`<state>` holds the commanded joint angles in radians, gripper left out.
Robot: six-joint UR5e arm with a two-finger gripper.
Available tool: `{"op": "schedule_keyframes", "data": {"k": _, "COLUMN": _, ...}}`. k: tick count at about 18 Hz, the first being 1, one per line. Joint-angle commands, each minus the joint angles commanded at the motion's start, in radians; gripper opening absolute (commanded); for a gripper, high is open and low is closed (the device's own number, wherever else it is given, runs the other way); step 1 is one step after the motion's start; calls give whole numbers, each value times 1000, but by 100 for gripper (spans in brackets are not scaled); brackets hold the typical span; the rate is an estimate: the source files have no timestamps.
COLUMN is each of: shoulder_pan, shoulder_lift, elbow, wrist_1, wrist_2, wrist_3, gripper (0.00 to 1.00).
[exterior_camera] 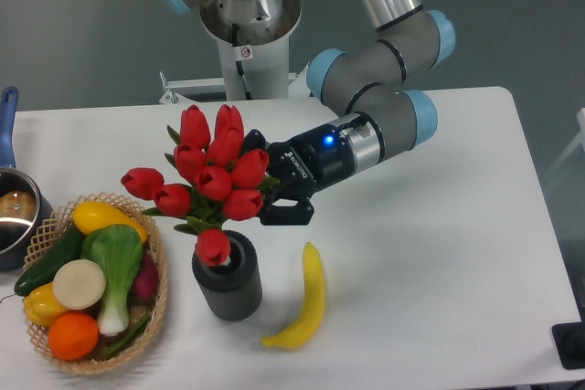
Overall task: Insert the flowers into the vase
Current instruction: 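Lower the tulip stems down into the grey vase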
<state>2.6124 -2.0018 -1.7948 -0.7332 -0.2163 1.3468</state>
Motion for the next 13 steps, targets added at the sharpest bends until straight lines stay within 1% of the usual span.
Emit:
{"op": "schedule_keyframes", "data": {"k": 3, "shoulder_pan": 0, "shoulder_lift": -18, "elbow": -2, "wrist_1": 0, "wrist_2": 0, "wrist_3": 0, "gripper": 36}}
{"op": "schedule_keyframes", "data": {"k": 13, "shoulder_pan": 5, "shoulder_lift": -49, "elbow": -18, "wrist_1": 2, "wrist_2": 6, "wrist_3": 5, "gripper": 37}}
